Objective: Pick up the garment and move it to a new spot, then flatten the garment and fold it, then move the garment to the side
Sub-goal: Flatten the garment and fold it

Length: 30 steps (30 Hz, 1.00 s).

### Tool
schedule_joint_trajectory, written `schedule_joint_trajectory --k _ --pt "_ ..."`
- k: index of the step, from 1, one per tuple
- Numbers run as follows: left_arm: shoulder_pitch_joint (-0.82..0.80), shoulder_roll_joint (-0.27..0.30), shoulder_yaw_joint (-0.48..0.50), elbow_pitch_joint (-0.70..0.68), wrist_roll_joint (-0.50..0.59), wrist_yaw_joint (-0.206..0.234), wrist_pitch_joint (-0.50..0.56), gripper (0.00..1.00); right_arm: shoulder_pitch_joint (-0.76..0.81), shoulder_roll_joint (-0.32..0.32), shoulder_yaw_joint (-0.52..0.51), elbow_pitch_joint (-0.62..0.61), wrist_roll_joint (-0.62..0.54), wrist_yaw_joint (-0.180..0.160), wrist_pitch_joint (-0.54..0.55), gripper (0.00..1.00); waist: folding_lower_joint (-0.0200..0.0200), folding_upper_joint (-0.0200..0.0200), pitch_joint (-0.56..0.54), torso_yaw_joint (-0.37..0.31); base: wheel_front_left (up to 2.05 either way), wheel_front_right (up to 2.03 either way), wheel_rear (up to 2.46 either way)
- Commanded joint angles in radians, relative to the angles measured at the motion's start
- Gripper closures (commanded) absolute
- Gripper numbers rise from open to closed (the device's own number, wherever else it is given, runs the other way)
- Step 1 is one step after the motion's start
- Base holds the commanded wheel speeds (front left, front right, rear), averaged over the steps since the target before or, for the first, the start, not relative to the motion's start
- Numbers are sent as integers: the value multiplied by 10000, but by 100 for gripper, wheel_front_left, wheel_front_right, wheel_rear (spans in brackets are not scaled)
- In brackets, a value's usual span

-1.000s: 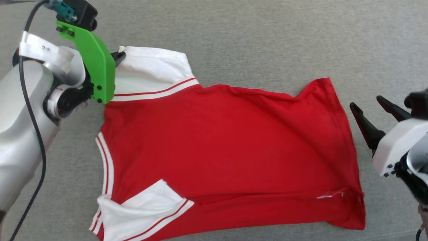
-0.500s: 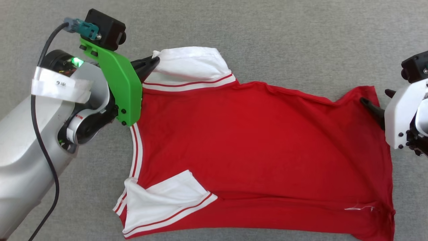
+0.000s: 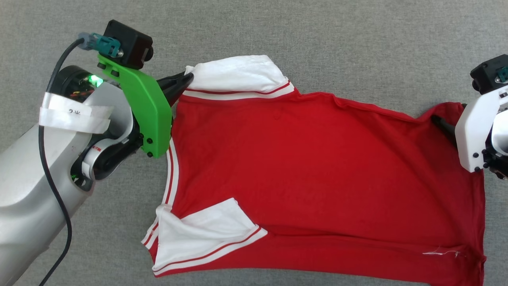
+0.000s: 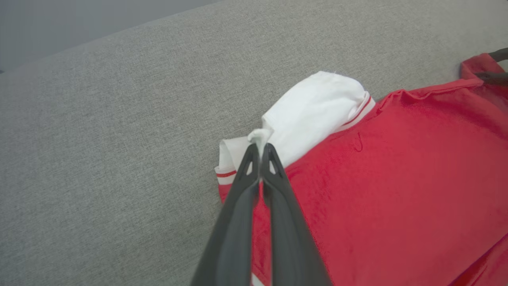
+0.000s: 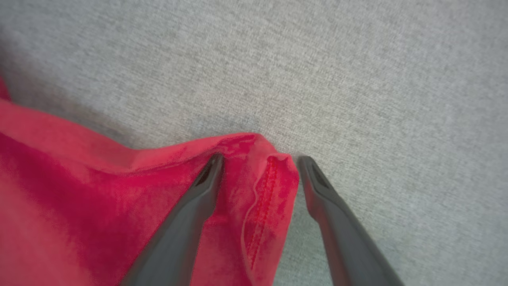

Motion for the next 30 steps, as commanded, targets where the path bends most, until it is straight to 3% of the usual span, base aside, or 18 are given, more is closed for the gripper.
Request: schedule_joint_trajectory --k 1,17,30 --pt "199 38 -17 72 47 9 -106 100 61 54 234 283 77 -11 -73 100 0 0 13 25 0 0 0" --pt "888 -153 155 1339 -44 -76 -1318 100 412 251 -558 1480 725 -11 -2711 100 0 0 -1239 -67 0 0 0" --pt "2095 -49 -170 1302 -241 22 -1588 100 1870 243 -1467 1190 1484 -11 -4523 100 0 0 -2504 193 0 0 0"
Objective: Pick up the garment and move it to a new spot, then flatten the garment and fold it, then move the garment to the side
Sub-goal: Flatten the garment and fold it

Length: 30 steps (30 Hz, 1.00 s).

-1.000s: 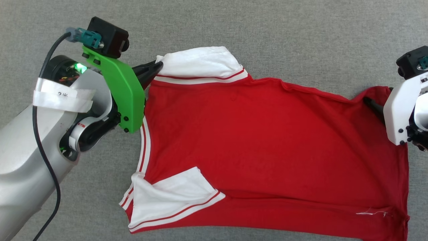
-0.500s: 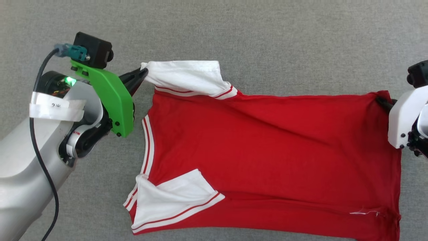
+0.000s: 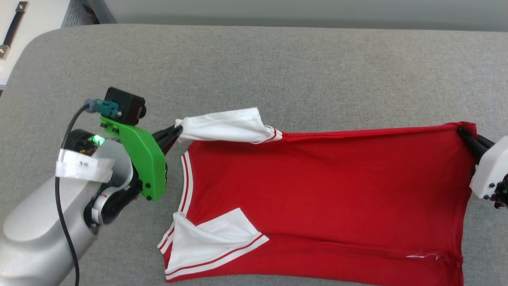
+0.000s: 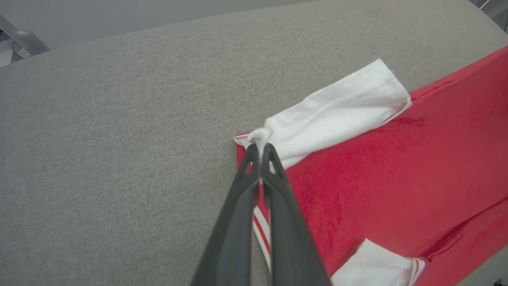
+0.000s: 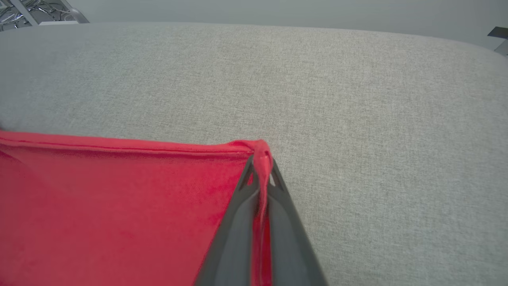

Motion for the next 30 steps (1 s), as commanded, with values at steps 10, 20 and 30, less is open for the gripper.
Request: schedule_joint_trajectory --k 10,20,30 --pt "1909 514 -342 -922 -359 614 -299 100 2294 -391 -457 -1107 703 -17 -976 100 0 0 -714 339 0 0 0" --pt "3369 850 -646 -1449 -675 1041 -499 100 4284 -944 -178 -2143 1020 -17 -1213 100 0 0 -1003 397 0 0 0" --pt "3822 865 -1157 -1393 -509 1123 -248 100 5204 -1784 459 -2566 761 -17 -1327 100 0 0 -1106 366 0 0 0"
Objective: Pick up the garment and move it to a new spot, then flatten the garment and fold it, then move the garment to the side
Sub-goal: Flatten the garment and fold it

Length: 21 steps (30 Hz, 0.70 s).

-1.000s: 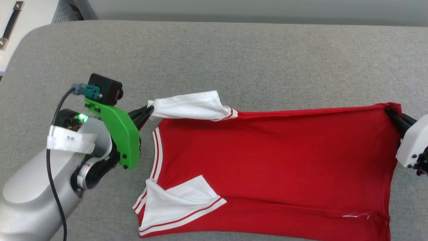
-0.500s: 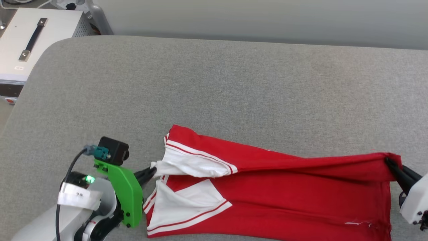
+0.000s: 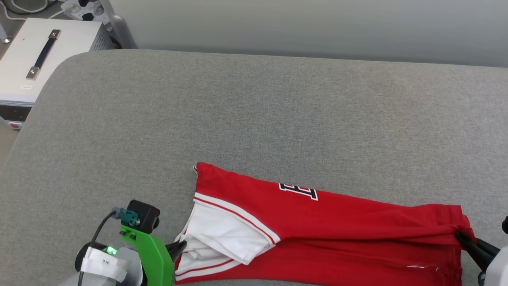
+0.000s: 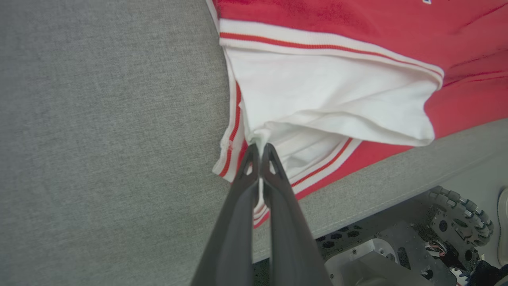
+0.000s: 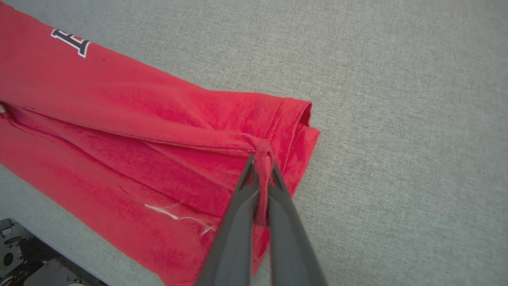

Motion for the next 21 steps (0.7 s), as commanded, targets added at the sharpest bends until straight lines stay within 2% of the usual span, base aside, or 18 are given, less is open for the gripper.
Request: schedule_joint_trajectory --k 1,11,12,13,14,21 --pt "157 -19 -69 72 76 9 61 100 121 -98 85 -34 -89 -17 -106 100 1 0 1 -13 0 0 0" --pt "56 -525 -537 910 376 -260 164 100 70 -602 1130 112 -810 -17 -376 100 1 0 196 -159 0 0 0" --pt "39 -568 -579 1005 416 -290 162 65 32 -604 1238 161 -839 -17 -395 64 1 0 214 -176 0 0 0" --pt "26 -602 -602 1078 447 -311 142 31 0 -583 1300 208 -834 -17 -412 2 1 0 225 -190 0 0 0" --pt "11 -643 -618 1161 478 -331 106 0 -34 -544 1353 291 -780 -17 -383 0 1 0 235 -208 0 0 0" --pt "72 -848 -654 1558 489 -402 -121 0 -169 -484 1578 515 -474 -17 -201 0 1 0 -57 -290 0 0 0"
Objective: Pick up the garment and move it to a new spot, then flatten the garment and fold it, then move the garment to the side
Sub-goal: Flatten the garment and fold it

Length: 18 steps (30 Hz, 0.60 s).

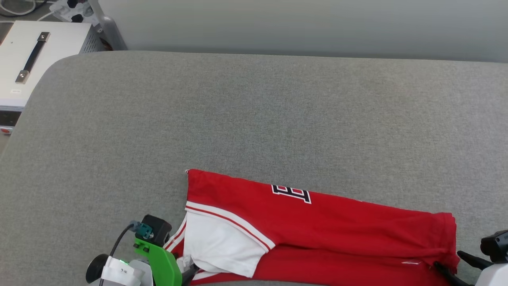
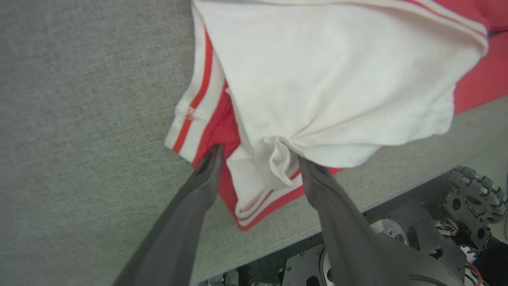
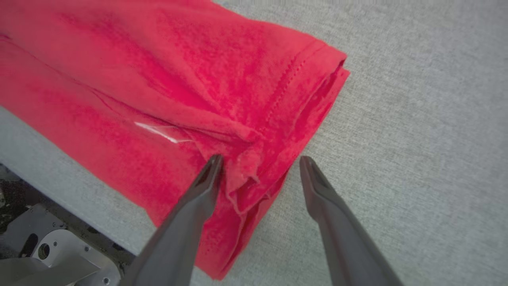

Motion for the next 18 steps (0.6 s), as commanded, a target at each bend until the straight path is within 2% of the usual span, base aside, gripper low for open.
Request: schedule_joint_trajectory --k 1,5,9,13,18 --pt "100 -90 8 102 78 -35 -118 0 -170 9 22 -45 172 -17 48 0 0 -1 -217 -39 0 0 0" --pt "221 -129 169 100 -37 33 -421 0 -137 -28 -67 -356 534 -17 254 0 0 -1 -613 -73 0 0 0" --pt "282 -183 798 -297 18 357 -1645 0 130 80 -857 -1011 1311 -17 988 0 0 -1 -1000 -87 0 0 0" --pt "274 -317 1241 -552 262 527 -2793 0 409 469 -1761 -1327 1723 -17 1784 0 0 -1 -1047 -62 0 0 0" --pt "240 -637 1792 -701 775 639 -4558 0 756 1340 -3156 -1378 1704 -17 3183 0 0 -1 -955 6 0 0 0"
